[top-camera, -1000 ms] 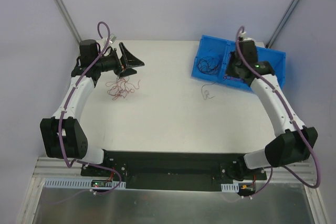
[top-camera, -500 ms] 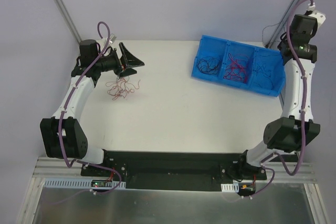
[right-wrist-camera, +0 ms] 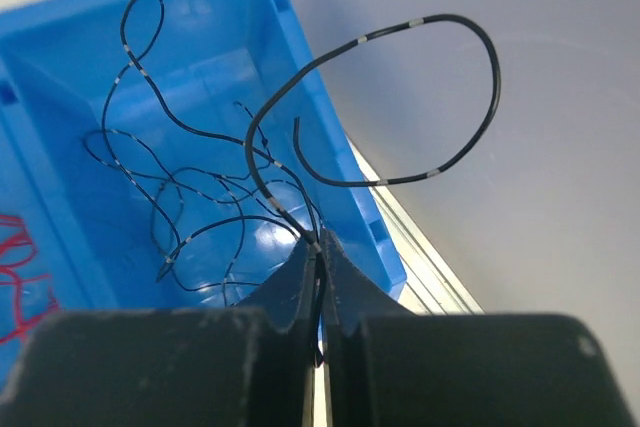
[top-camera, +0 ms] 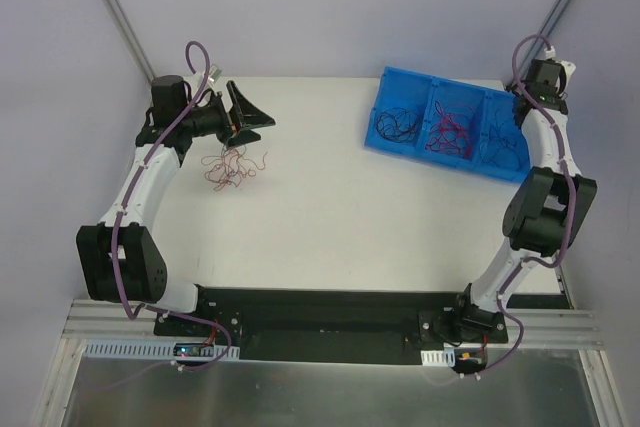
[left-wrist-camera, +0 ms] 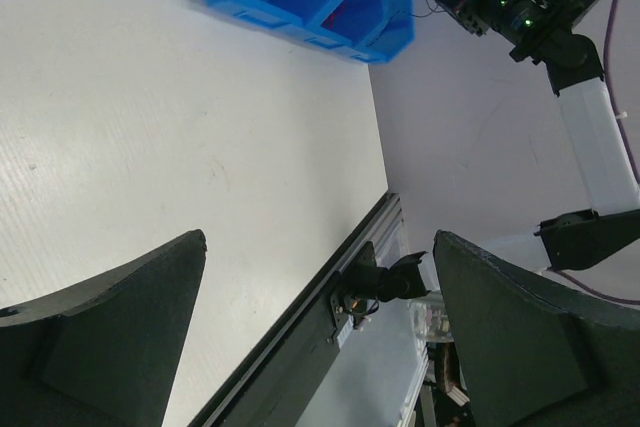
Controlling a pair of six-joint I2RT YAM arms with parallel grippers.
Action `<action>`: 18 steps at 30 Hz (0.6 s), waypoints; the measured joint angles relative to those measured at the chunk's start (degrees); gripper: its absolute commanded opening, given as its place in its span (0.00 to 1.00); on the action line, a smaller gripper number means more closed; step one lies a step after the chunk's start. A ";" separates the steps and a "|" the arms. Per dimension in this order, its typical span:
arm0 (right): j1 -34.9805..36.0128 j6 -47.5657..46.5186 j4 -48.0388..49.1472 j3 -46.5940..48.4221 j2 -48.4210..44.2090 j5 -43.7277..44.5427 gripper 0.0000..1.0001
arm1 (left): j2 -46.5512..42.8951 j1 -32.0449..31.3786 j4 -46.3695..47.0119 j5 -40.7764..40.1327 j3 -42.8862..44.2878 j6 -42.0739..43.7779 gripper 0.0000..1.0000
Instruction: Untangle the cables
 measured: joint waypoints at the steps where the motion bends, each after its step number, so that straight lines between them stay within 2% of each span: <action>1: -0.02 -0.39 0.20 -0.57 0.44 -0.11 0.00 | -0.02 0.00 0.00 0.00 0.00 0.00 0.96; 5: -0.04 -2.43 1.01 -0.94 4.24 -0.17 0.00 | -0.02 0.00 0.00 0.00 0.00 0.00 0.96; 11: -0.09 -2.89 -2.54 4.15 12.94 -3.37 0.02 | -0.02 0.00 0.00 0.00 0.00 0.00 0.96; 18: -0.09 -1.84 -11.32 13.14 18.21 -5.18 0.39 | -0.02 0.00 0.00 0.00 0.00 0.00 0.96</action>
